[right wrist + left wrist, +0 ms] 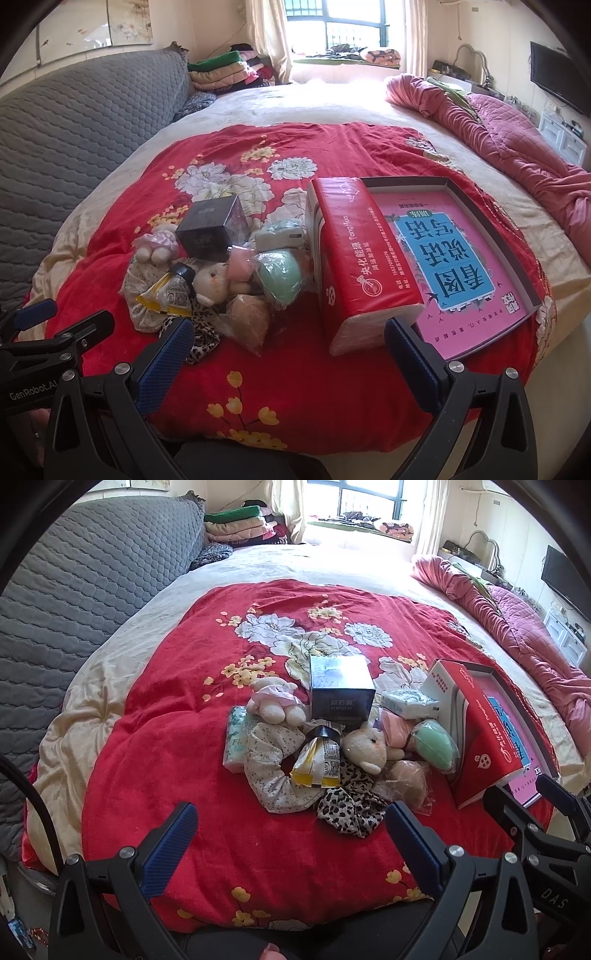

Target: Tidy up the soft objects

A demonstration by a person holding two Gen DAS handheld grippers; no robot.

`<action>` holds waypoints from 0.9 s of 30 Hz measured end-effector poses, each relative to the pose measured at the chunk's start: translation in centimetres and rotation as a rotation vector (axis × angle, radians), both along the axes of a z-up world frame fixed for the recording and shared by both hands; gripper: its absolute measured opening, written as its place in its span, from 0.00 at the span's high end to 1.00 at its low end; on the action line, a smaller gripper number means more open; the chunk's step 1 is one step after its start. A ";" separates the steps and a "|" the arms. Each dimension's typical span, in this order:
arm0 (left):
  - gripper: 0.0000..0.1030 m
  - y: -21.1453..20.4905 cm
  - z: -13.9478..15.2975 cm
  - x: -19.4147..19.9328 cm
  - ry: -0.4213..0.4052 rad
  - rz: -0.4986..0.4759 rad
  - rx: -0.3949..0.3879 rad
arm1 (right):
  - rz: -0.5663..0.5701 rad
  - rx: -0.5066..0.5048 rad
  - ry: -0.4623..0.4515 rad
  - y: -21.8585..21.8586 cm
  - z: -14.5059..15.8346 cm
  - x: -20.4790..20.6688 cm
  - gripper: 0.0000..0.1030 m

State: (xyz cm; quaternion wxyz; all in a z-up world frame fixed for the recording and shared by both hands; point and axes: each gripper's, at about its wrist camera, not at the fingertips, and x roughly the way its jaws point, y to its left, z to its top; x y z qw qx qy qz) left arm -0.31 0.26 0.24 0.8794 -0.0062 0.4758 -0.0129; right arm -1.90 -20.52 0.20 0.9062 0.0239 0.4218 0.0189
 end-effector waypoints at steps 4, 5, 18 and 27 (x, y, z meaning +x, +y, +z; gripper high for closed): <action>0.01 -0.1 -0.1 0.0 0.000 0.001 0.002 | 0.000 0.000 0.001 0.0 0.0 0.0 0.00; 0.01 -0.1 -0.1 0.0 -0.001 0.002 0.003 | 0.000 -0.001 0.001 0.1 0.0 0.1 0.00; 0.01 0.0 -0.2 0.1 0.001 0.003 0.003 | 0.005 -0.004 0.002 0.2 -0.2 0.1 0.00; 0.01 0.1 -0.4 0.4 0.002 -0.003 -0.008 | 0.014 -0.012 0.003 0.4 -0.2 0.4 0.00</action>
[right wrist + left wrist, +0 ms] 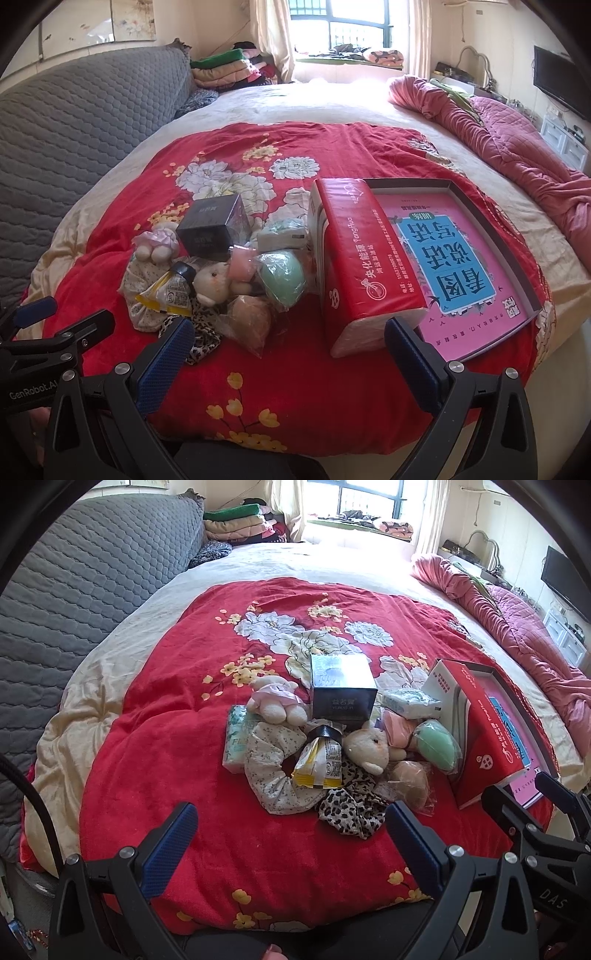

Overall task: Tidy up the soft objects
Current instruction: 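Close the left tool on the teddy bear while the right tool grasps the bagged green sponge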

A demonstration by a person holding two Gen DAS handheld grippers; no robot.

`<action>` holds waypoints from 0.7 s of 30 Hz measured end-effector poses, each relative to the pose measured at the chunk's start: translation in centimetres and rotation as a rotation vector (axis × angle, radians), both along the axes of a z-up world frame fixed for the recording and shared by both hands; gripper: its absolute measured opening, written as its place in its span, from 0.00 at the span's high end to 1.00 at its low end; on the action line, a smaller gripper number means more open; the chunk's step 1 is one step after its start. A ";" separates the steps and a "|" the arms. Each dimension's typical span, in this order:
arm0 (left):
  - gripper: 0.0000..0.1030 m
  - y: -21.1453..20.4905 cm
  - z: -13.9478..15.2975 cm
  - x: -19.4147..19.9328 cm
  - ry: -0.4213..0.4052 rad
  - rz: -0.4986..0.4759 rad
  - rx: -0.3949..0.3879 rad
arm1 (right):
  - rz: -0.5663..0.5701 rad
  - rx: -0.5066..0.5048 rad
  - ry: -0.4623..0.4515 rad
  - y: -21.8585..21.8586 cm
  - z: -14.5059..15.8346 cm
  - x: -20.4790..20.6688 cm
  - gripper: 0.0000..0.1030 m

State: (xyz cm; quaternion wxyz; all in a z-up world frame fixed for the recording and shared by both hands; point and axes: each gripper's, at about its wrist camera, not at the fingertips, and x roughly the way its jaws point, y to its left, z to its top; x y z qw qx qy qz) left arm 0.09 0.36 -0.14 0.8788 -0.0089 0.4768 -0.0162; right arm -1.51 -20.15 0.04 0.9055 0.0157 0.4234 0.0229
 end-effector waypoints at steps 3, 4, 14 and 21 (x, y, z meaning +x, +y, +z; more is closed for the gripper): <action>0.01 0.1 -0.1 0.1 -0.004 -0.002 0.002 | 0.005 -0.003 0.002 0.2 -0.1 0.2 0.00; 0.01 0.1 -0.1 0.2 -0.004 -0.001 0.000 | 0.006 -0.004 0.002 0.2 -0.1 0.2 0.00; 0.01 3.6 -2.0 2.4 0.047 0.056 -0.044 | 0.029 -0.030 0.005 1.1 -0.4 1.0 0.00; 0.01 6.6 -3.6 5.6 0.099 0.081 -0.110 | 0.044 -0.081 0.039 2.2 -1.2 3.4 0.00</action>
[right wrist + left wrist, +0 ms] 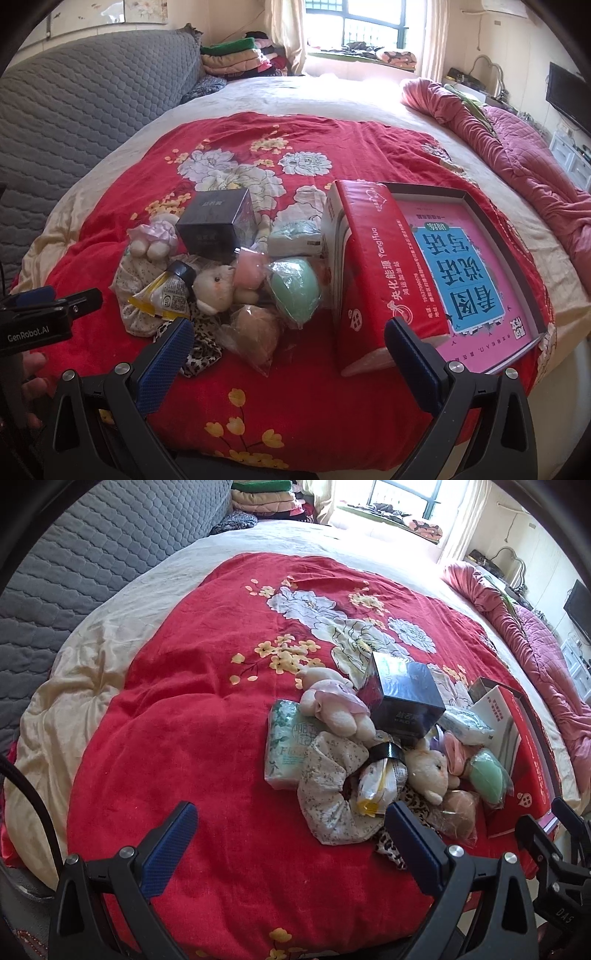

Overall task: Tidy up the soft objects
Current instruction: 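Close the left tool on the teddy bear while the right tool grasps the bagged green sponge, then carry the teddy bear with the left tool while the right tool carries the sponge to the pink tray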

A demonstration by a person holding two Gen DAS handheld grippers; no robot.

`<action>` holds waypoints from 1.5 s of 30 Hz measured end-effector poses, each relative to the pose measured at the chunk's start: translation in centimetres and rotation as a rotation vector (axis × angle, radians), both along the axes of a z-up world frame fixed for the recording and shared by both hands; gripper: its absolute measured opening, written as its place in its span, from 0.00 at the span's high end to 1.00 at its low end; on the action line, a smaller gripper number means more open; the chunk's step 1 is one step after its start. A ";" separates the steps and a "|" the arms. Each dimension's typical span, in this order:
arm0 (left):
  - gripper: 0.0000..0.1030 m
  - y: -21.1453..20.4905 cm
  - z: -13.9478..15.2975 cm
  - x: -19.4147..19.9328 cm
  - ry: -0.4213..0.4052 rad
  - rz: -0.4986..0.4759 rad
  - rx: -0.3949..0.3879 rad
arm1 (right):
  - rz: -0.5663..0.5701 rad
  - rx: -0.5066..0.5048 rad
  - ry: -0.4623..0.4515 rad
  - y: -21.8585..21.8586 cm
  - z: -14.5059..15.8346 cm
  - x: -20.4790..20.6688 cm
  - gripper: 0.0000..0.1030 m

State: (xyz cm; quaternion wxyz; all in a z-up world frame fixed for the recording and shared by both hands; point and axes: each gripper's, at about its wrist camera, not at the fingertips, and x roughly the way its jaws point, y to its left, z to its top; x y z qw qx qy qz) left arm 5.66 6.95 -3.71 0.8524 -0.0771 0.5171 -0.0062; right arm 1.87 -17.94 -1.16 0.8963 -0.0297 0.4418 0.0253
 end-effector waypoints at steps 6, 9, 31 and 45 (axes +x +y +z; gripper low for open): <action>0.01 0.0 -1.3 4.4 0.023 -0.041 -0.013 | 0.022 -0.058 0.015 0.7 -0.7 2.3 0.03; 0.02 -0.1 -1.9 7.1 0.050 -0.056 -0.052 | 0.046 -0.100 0.028 1.1 -1.1 3.3 0.06; 0.24 -3.5 -4.3 12.5 0.138 -0.219 -0.042 | 0.134 -0.340 0.172 3.4 -6.3 8.1 0.50; 0.56 -2.1 -3.4 12.5 0.109 -0.225 -0.143 | 0.142 -0.158 0.097 1.9 -4.1 7.5 0.59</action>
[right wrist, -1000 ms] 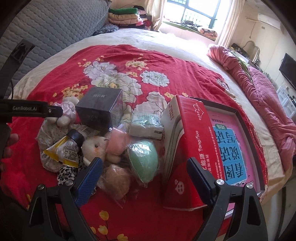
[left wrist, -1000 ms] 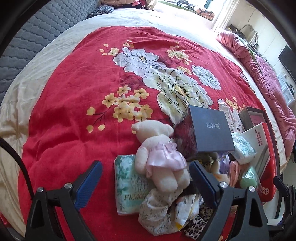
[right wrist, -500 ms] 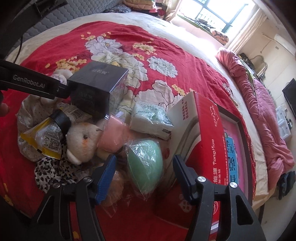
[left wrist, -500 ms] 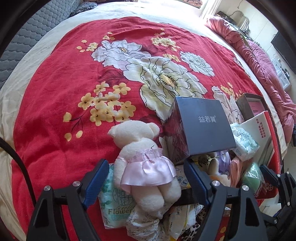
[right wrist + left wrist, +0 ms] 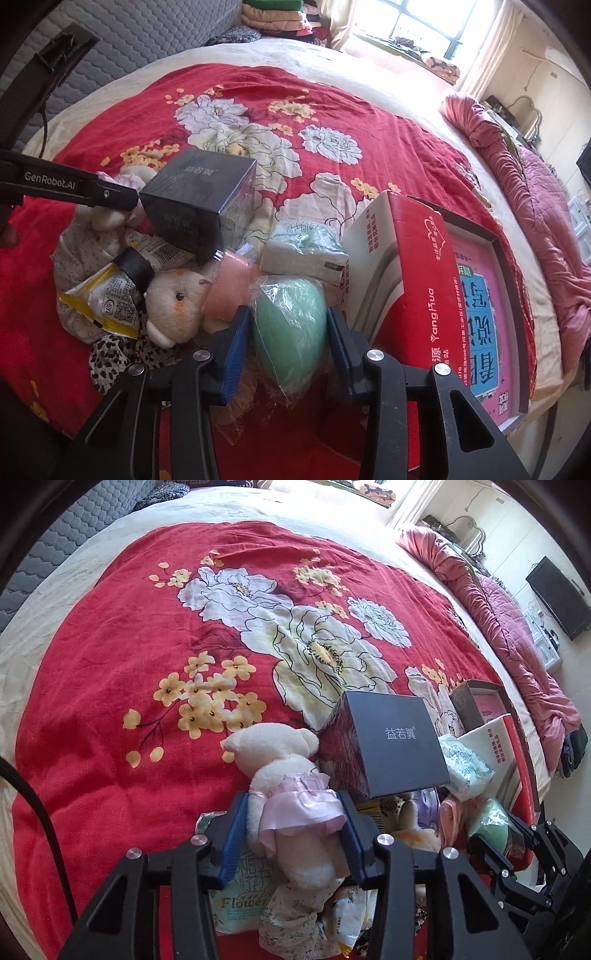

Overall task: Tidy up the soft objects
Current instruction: 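Carry the teddy bear with the left tool while the right tool carries the sponge to the pink tray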

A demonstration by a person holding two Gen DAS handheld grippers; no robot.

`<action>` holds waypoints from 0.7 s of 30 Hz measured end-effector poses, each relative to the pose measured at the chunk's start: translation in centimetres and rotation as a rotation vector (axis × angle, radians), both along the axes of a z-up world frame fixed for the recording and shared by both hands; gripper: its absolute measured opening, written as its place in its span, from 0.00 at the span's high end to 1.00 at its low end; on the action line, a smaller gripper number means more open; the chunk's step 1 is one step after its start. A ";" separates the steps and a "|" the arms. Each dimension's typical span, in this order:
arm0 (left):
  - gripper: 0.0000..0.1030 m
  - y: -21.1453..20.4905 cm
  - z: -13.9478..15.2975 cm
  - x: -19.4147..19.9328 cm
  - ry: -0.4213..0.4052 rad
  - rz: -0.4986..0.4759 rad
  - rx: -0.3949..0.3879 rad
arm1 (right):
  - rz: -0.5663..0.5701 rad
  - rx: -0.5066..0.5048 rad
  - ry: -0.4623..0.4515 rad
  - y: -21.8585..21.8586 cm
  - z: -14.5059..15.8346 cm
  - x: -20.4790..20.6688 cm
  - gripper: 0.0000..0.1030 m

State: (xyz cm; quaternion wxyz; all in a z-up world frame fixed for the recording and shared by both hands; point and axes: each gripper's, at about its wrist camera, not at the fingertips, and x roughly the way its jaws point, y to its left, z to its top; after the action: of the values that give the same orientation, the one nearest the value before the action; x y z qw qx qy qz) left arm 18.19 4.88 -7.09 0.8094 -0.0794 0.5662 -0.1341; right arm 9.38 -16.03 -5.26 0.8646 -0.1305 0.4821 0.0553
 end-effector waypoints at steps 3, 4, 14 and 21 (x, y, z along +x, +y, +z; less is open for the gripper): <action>0.58 0.3 0.5 -0.3 -0.010 0.008 -0.015 | -0.014 0.069 -0.003 -0.7 0.7 -0.4 0.59; 0.59 0.4 0.6 -0.5 -0.015 0.009 -0.013 | -0.020 0.104 -0.003 -1.1 1.0 -0.6 0.59; 0.59 -0.2 5.0 -4.5 -0.112 0.002 -0.005 | -0.047 0.285 -0.078 -3.8 4.6 -3.4 0.59; 0.59 -4.4 9.9 -7.6 -0.179 -0.068 -0.018 | -0.097 0.331 -0.145 -7.0 8.4 -5.1 0.59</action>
State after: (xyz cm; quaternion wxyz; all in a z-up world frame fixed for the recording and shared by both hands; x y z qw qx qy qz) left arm 10.55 0.45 2.82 0.8510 -0.0550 0.4927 -0.1734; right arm 4.32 -23.06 3.16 0.9083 0.0332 0.4086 0.0828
